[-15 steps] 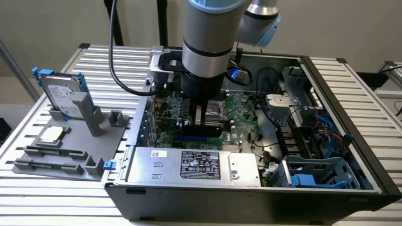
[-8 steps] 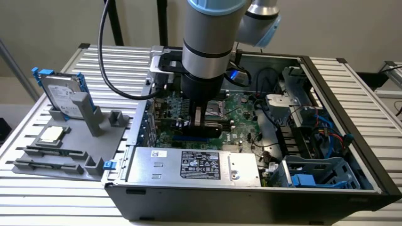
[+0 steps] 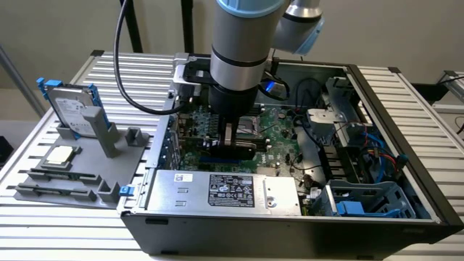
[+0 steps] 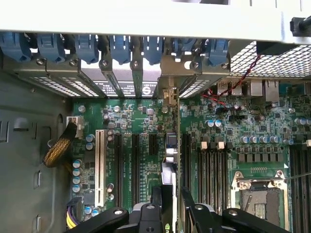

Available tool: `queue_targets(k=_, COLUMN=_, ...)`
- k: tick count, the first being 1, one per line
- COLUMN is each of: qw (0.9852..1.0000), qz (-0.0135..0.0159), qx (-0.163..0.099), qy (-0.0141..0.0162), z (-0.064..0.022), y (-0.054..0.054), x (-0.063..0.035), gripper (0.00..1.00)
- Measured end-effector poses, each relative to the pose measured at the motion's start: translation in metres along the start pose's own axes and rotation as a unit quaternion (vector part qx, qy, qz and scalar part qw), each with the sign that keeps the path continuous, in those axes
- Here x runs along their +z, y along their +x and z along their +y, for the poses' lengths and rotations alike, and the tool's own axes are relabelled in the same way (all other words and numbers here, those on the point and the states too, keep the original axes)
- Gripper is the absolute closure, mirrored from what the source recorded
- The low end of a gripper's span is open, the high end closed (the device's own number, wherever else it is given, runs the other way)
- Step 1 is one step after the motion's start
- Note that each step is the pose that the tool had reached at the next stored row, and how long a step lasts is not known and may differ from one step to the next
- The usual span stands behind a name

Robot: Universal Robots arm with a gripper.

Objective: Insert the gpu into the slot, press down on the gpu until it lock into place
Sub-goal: 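Insert the gpu into the slot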

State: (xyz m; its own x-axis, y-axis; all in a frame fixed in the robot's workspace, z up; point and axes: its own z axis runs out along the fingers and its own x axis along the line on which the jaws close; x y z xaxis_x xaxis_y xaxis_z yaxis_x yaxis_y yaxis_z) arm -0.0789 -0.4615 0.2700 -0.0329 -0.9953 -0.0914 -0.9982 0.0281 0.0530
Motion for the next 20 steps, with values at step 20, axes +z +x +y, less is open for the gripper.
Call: queue_targets(k=20, qw=1.0000, qz=0.0004, qx=0.000, qy=0.0002, z=0.0012, y=0.0002, x=0.0038, gripper=0.74)
